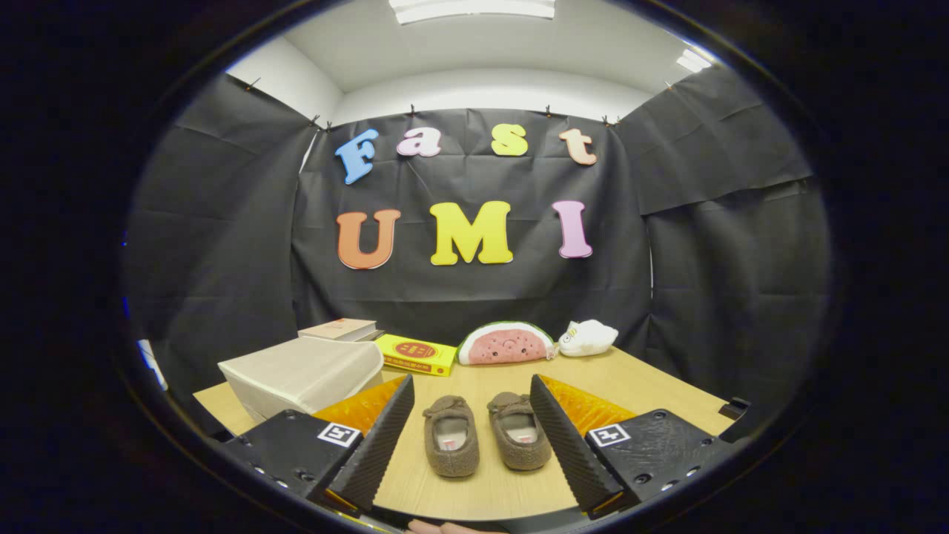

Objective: Open the storage box then place both shoes into the box .Put the left shoe in first, then the right shoe, with the right side of both shoes facing outward in a uniform manner.

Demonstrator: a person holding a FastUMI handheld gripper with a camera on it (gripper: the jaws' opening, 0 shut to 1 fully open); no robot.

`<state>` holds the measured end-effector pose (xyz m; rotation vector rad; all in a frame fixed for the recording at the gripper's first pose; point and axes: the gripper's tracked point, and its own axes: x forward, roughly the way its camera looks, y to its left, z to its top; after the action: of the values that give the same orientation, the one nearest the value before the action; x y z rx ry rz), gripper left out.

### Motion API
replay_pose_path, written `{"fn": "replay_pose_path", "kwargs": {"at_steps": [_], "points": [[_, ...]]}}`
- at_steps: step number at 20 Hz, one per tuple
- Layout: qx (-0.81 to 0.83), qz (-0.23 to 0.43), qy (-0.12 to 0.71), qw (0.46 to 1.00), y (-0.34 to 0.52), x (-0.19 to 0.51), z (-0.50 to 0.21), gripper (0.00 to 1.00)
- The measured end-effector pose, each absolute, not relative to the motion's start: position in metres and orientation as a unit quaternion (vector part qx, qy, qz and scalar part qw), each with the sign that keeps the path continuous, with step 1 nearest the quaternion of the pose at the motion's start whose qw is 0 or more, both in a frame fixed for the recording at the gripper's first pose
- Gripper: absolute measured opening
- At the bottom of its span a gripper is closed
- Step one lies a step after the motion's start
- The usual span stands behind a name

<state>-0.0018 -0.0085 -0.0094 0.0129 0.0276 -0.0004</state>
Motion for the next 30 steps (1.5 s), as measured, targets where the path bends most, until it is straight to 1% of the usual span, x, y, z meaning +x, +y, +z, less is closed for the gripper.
{"fn": "replay_pose_path", "kwargs": {"at_steps": [10,15,18,22,25,30], "points": [[0.015,0.011,0.025,0.999,0.005,0.014,-0.007,0.95],[0.037,0.053,0.063,0.996,0.036,0.042,-0.021,0.95],[0.077,0.099,0.073,0.989,0.057,0.059,-0.017,0.95],[0.113,0.189,0.136,0.966,0.093,0.085,-0.032,0.95],[0.131,0.244,0.194,0.941,0.111,0.104,-0.047,0.95],[0.194,0.329,0.265,0.885,0.139,0.132,-0.059,0.95]]}}
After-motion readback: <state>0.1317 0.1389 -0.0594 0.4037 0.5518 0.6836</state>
